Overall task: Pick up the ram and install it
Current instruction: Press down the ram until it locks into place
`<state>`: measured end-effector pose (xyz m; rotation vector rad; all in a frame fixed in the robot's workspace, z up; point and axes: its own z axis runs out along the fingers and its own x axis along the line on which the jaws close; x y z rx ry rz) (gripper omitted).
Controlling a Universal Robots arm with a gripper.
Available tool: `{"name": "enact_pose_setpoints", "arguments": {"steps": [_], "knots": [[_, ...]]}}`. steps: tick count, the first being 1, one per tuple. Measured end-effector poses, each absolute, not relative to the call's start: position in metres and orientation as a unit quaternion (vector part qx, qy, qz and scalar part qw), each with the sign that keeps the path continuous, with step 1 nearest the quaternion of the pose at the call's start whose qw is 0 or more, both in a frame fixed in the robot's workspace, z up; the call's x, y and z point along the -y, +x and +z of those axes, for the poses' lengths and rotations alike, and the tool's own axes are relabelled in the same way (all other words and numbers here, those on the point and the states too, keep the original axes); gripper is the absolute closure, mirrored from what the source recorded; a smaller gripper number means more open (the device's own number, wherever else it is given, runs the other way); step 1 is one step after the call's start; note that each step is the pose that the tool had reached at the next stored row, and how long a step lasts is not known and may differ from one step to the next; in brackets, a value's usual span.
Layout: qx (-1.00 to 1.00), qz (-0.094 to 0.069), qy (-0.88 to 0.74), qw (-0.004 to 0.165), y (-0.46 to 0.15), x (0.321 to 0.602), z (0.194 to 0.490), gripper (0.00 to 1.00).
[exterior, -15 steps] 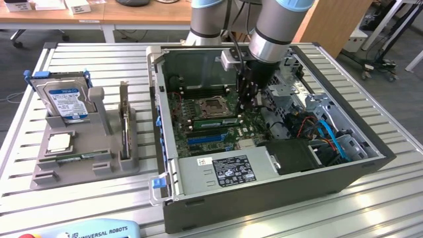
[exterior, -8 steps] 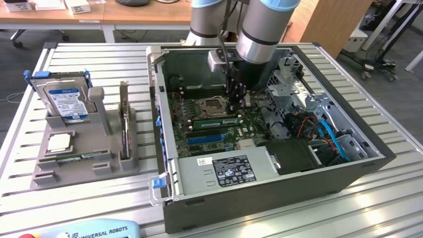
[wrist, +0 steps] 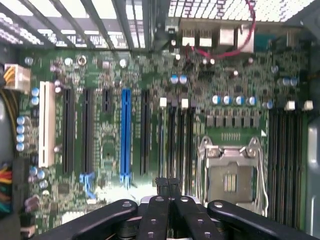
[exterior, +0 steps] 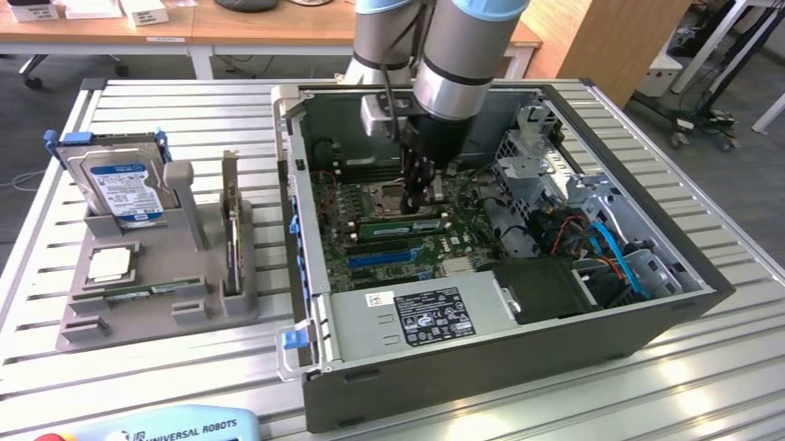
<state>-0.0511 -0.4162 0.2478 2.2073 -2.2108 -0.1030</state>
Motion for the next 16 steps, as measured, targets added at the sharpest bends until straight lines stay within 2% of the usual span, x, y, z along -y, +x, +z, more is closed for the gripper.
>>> {"name": "enact_pose_setpoints", "arguments": {"steps": [16], "knots": [[0.707, -0.032, 0.706, 0.009, -0.078, 0.416, 0.246, 0.90]]}}
